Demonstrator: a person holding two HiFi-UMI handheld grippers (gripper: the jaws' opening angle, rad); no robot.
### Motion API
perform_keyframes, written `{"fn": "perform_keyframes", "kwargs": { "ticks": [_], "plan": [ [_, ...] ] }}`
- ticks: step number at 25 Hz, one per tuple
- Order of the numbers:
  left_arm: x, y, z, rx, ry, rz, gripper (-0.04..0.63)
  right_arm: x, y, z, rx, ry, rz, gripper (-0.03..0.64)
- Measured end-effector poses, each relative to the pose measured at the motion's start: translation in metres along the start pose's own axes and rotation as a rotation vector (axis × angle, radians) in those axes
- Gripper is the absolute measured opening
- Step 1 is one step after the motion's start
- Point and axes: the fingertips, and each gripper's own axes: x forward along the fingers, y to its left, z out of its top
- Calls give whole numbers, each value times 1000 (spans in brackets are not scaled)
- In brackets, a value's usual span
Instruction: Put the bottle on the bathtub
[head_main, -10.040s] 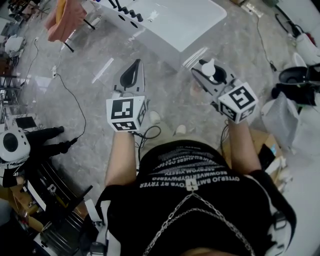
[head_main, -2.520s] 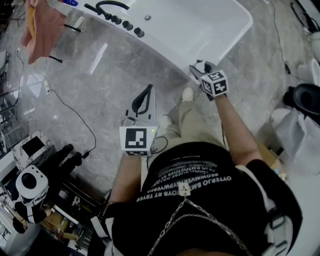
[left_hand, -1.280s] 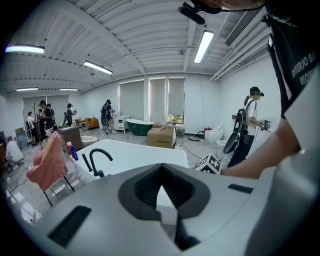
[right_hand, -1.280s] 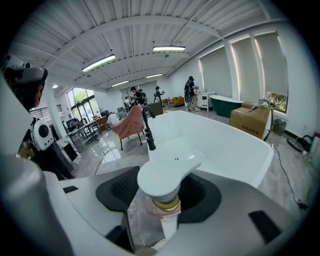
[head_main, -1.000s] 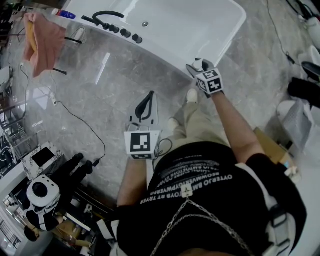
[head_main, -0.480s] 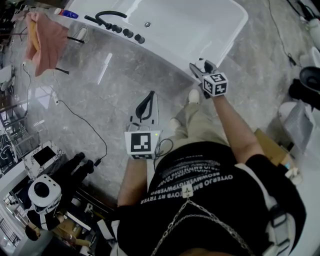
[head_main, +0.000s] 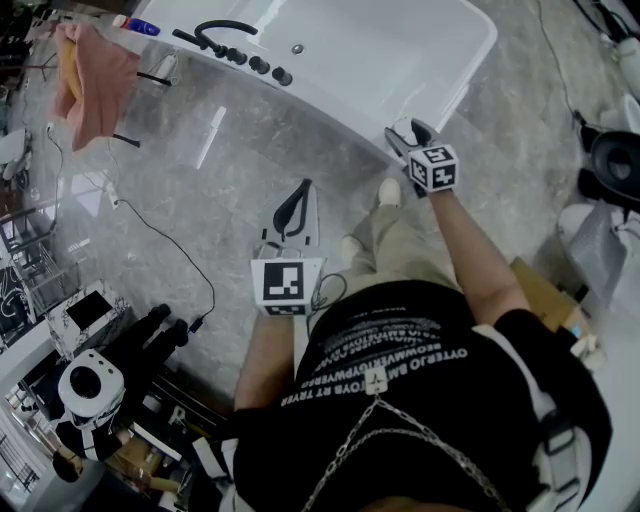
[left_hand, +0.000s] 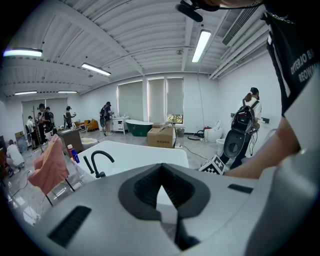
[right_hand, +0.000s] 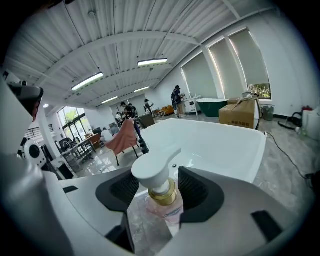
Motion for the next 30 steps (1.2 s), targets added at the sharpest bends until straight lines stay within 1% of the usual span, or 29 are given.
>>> {"fn": "perform_keyframes", "kwargs": {
  "ticks": [2,7,12,16,18,22,23,25,26,28,30],
  "plan": [
    [-2,2,1,4,-2,-1,-3,-1,-1,-6,-22,32,-15,219],
    [-8,2,2,8,-9,-5,-3,-11,-5,-19,-41,72,-35,219],
    [-20,2,4,2,-23,-9,-3,-31,-7,-24,-67,89,-54,219],
    [-33,4,10,-6,-55,-4,-3,-58,-7,-24,-78,94,-76,219],
    [-41,8,16,6,-80,12,-3,-74,1,-18,-103,74,-73,218],
    [-56,26,32,34,-140,59,-3,-105,30,12,-145,-40,-39,216],
    [-60,31,37,40,-157,70,-3,-112,38,19,-166,-61,-40,193],
    [-69,39,47,49,-187,84,-3,-128,53,37,-211,-93,-63,66],
    [-73,42,52,51,-199,87,-3,-136,61,48,-225,-111,-69,38],
    [-80,45,61,45,-220,88,-3,-150,77,69,-240,-154,-63,16],
    [-85,47,66,19,-238,79,-3,-161,93,87,-264,-188,-55,5]
  ]
}}
